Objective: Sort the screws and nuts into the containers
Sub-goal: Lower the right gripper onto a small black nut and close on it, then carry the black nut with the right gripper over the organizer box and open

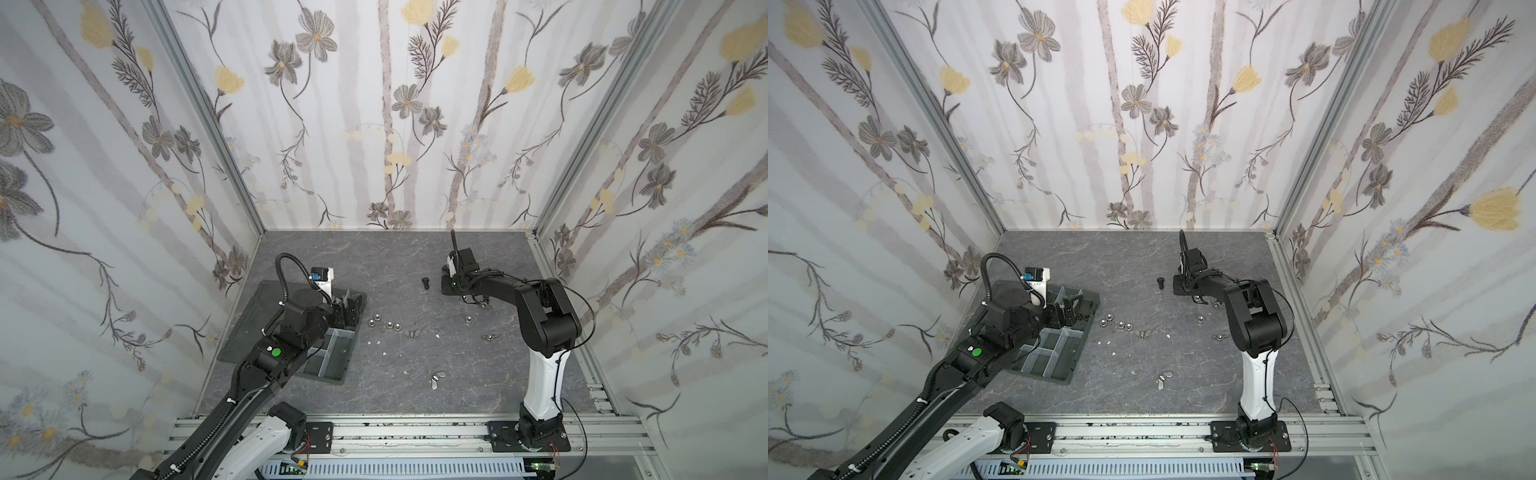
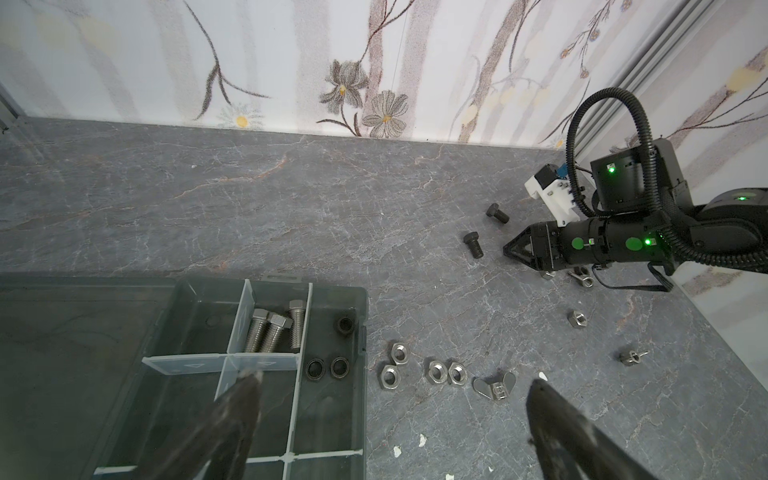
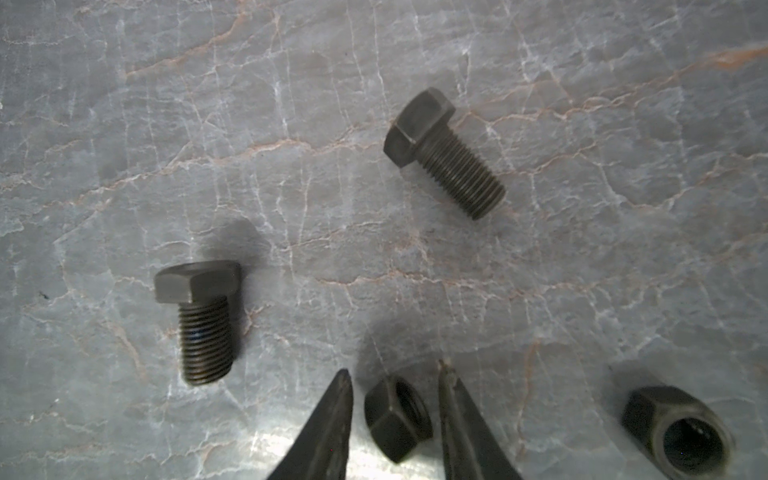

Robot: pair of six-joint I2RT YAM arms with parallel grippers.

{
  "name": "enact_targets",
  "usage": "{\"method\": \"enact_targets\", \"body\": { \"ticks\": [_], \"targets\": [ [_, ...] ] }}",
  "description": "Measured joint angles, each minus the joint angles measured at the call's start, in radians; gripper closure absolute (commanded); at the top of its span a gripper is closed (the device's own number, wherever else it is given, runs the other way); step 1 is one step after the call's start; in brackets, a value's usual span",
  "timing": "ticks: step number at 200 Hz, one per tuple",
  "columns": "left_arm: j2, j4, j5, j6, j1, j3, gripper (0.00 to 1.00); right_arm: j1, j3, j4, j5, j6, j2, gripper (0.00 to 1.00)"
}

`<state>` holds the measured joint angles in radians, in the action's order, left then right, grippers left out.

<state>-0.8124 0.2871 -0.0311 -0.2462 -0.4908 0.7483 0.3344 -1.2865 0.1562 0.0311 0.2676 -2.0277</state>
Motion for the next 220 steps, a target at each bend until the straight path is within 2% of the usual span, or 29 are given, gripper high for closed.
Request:
{"method": "enact_targets", "body": {
  "ticks": [93,163,220],
  "targets": [
    [0.002,0.000,-0.003,0.003,0.000,-0.003,0.00,0.015,0.000,-0.004,0.000,0.000,-0.002,0.73],
    [0.006,0.000,-0.010,0.003,0.000,-0.006,0.00,0.032,-0.002,0.003,-0.005,0.000,-0.002,0.88],
    [0.016,0.000,-0.015,0.003,0.000,-0.010,0.00,0.053,-0.004,0.015,-0.015,0.000,0.005,0.95]
  ]
}}
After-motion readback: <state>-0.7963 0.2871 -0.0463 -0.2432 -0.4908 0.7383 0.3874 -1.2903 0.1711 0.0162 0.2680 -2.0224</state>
